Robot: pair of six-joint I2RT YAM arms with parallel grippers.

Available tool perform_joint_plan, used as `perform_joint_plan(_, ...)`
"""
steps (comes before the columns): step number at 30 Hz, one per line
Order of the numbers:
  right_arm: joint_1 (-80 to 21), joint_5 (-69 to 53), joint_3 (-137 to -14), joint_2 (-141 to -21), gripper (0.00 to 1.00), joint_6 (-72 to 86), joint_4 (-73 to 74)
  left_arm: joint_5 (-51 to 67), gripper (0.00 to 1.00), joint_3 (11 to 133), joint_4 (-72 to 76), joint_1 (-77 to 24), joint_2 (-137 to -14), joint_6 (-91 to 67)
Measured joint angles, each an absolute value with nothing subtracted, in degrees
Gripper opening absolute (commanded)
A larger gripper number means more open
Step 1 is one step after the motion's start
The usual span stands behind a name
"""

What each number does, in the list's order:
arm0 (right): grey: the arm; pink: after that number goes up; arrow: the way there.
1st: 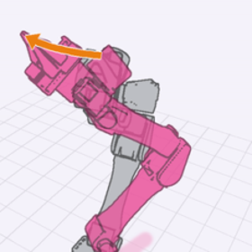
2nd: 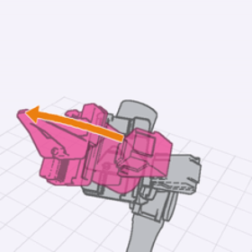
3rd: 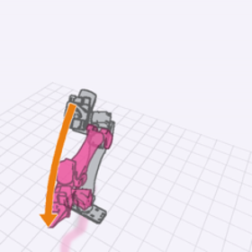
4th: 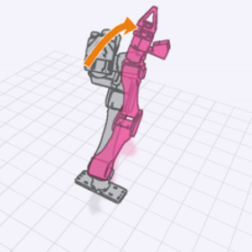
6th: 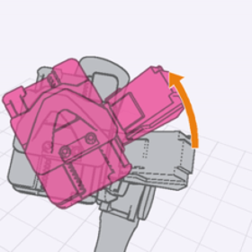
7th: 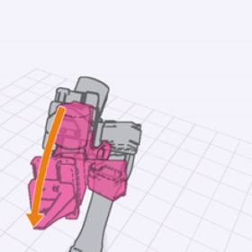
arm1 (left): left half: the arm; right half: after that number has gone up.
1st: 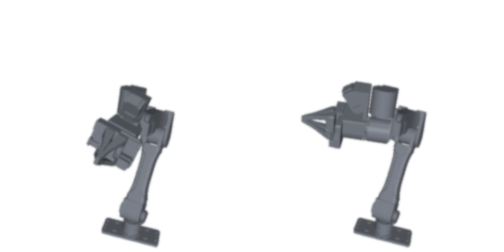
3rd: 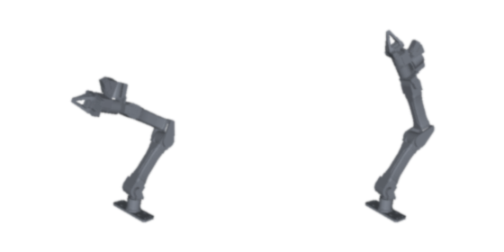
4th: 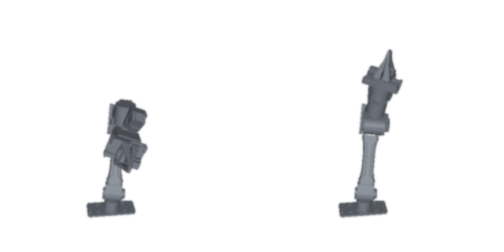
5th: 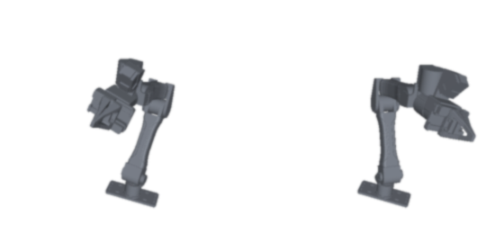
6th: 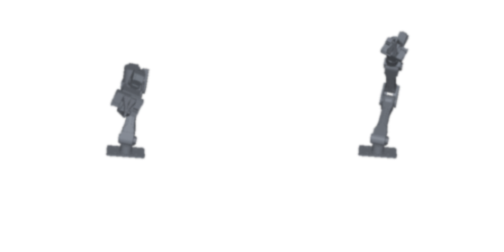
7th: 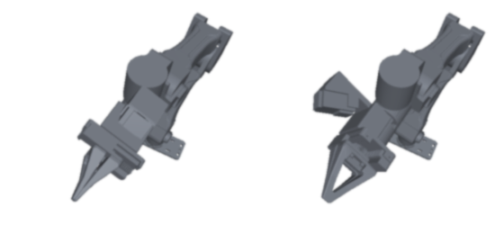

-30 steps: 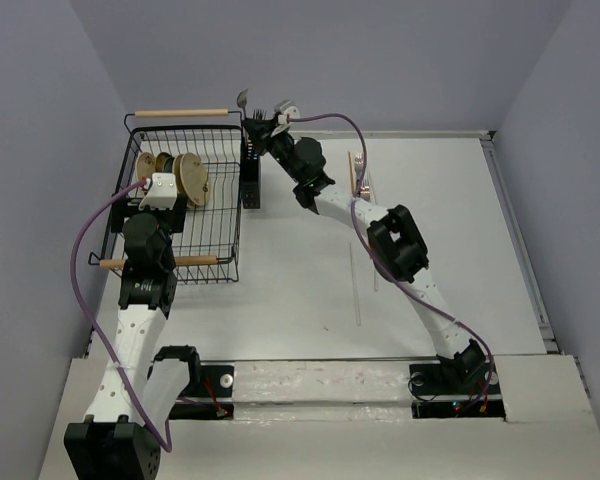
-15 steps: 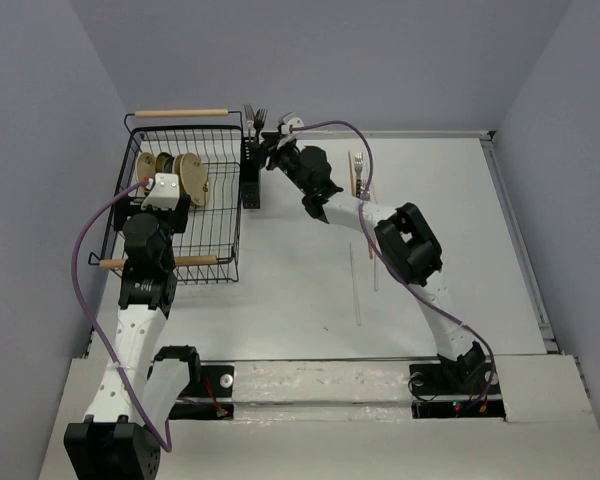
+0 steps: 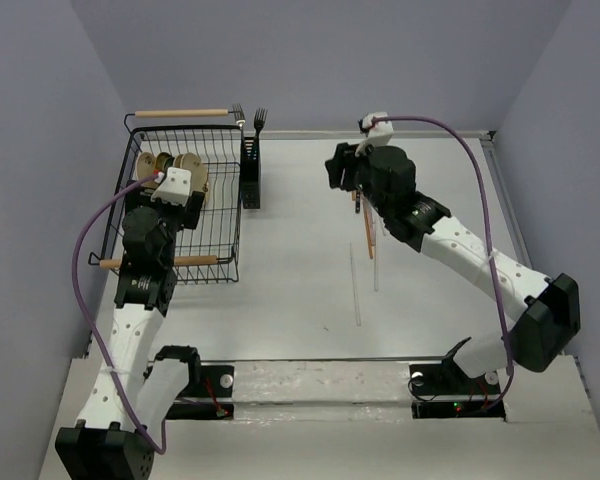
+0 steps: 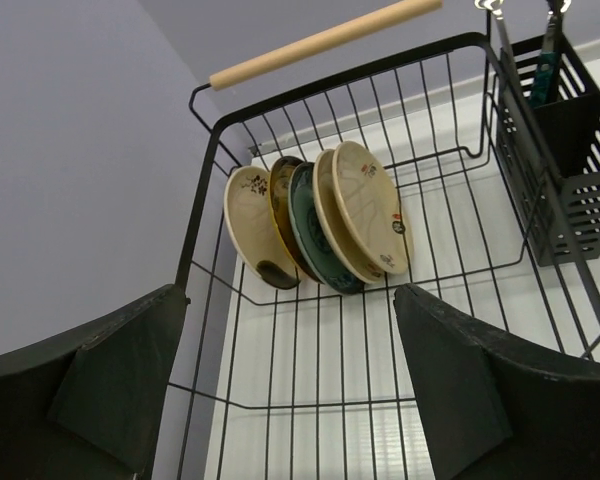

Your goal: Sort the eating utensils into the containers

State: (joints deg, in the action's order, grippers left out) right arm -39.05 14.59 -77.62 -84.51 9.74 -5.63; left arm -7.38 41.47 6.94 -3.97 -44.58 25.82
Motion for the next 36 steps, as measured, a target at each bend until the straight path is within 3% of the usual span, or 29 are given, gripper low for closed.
perform_joint_plan(7, -31.18, 16.64, -57.54, -81.52, 0.51, 20.27, 20.18, -4.86, 0.99, 41.65, 5.21, -5.85, -44.53, 25.85)
perform_joint_plan(11, -28.62, 16.53, -55.00, -81.52, 0.51, 22.83, 27.42, -4.19, 0.99, 41.65, 4.51, -6.63, -44.27, 25.85)
perform_joint_plan(16, -27.64, 15.51, -55.31, -84.27, 0.39, 24.40, 28.36, -3.57, 0.99, 41.65, 3.77, -6.81, -43.13, 25.85)
perform_joint_plan(22, -26.85, 11.31, -55.72, -93.03, 0.38, 25.06, 28.42, -3.38, 0.99, 41.65, 3.55, -7.07, -42.24, 25.87)
perform_joint_plan(29, -26.79, 8.29, -55.75, -94.65, 0.38, 25.08, 27.90, -3.22, 0.99, 41.65, 3.53, -7.07, -42.24, 25.87)
perform_joint_plan(31, -26.79, 8.34, -55.79, -95.53, 0.35, 25.15, 27.66, -3.22, 0.99, 41.65, 3.57, -7.09, -42.24, 25.89)
perform_joint_plan(36, -26.79, 8.60, -56.53, -96.44, 0.15, 25.50, 27.62, -3.22, 0.99, 41.65, 3.55, -7.09, -42.24, 25.93)
